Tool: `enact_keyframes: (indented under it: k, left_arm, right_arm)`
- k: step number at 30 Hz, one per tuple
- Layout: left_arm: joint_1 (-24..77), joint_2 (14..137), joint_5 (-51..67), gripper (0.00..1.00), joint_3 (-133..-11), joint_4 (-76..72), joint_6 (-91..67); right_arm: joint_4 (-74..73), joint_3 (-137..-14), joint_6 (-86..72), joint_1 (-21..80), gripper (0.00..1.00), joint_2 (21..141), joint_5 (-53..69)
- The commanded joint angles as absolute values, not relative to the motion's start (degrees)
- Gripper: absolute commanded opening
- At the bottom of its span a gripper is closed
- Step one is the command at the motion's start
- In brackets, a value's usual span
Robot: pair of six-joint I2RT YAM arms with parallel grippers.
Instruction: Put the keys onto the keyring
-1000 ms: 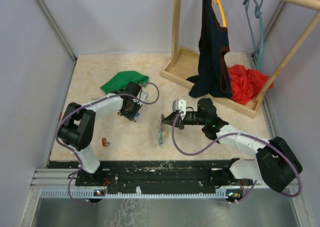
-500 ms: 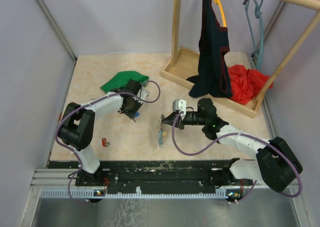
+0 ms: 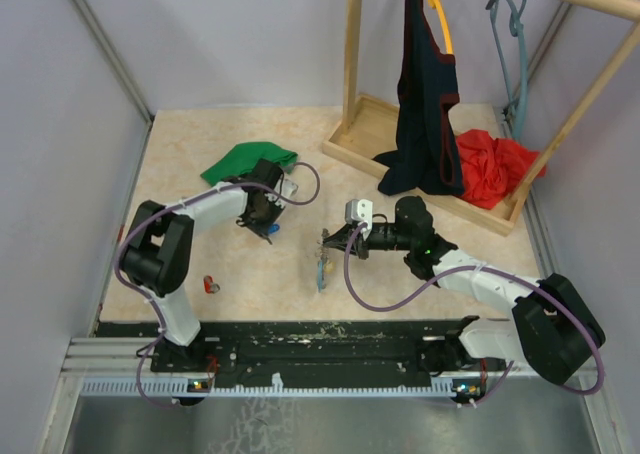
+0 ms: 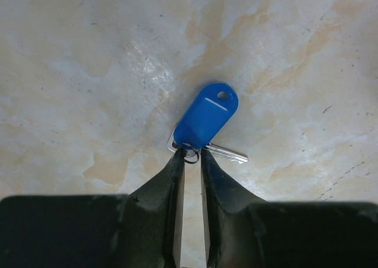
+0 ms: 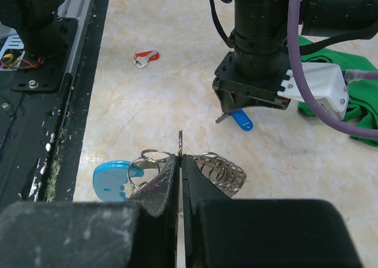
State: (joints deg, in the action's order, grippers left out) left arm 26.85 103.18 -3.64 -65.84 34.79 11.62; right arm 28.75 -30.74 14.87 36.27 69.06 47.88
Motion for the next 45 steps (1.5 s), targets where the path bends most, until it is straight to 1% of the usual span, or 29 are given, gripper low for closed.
enact_keyframes:
  k: [1,3,6,8,17,23,30,35,40,41,42,45]
  left_arm:
    - [26.5,105.2,-1.6,0.20,-67.0,35.1,12.0]
    - [26.4,105.8,-1.1,0.14,-67.1,35.1,12.0]
    - [26.4,106.1,-1.0,0.03,-67.1,35.3,12.0]
    - [26.4,105.8,-1.0,0.00,-67.3,35.5,11.9]
    - [26.5,96.4,5.5,0.01,-66.2,32.2,9.3]
    - [26.5,89.8,10.9,0.01,-60.0,21.5,4.0]
    - [27.1,85.9,18.4,0.01,-52.9,7.3,-0.9]
    - [29.4,85.0,21.6,0.01,-50.2,-2.2,-3.3]
    - [33.1,88.0,22.3,0.01,-49.1,-11.8,-4.6]
    - [34.6,90.3,22.5,0.01,-48.0,-18.0,-5.4]
    - [34.9,90.9,22.6,0.01,-47.1,-20.5,-5.8]
    - [35.8,92.4,23.1,0.06,-43.4,-27.6,-7.0]
  right_arm:
    - [31.3,-32.6,15.4,36.9,0.00,67.2,49.0]
    - [31.4,-32.6,15.3,36.9,0.00,67.1,49.0]
    - [31.4,-32.5,15.3,36.9,0.00,66.9,49.0]
    - [31.4,-32.5,15.3,36.9,0.00,66.8,49.1]
    - [31.5,-32.9,14.8,36.9,0.00,67.2,50.1]
    - [31.2,-33.2,14.8,36.9,0.00,67.5,50.5]
    - [30.5,-33.7,14.8,36.9,0.00,67.9,50.9]
    - [30.1,-34.1,14.9,36.9,0.00,68.1,51.2]
    - [28.8,-34.8,14.9,37.0,0.00,68.0,51.6]
    - [28.2,-35.1,14.9,36.9,0.00,67.6,51.7]
    - [28.1,-35.1,14.9,36.8,0.00,67.5,51.7]
    - [27.7,-35.3,14.6,36.9,0.00,67.5,51.6]
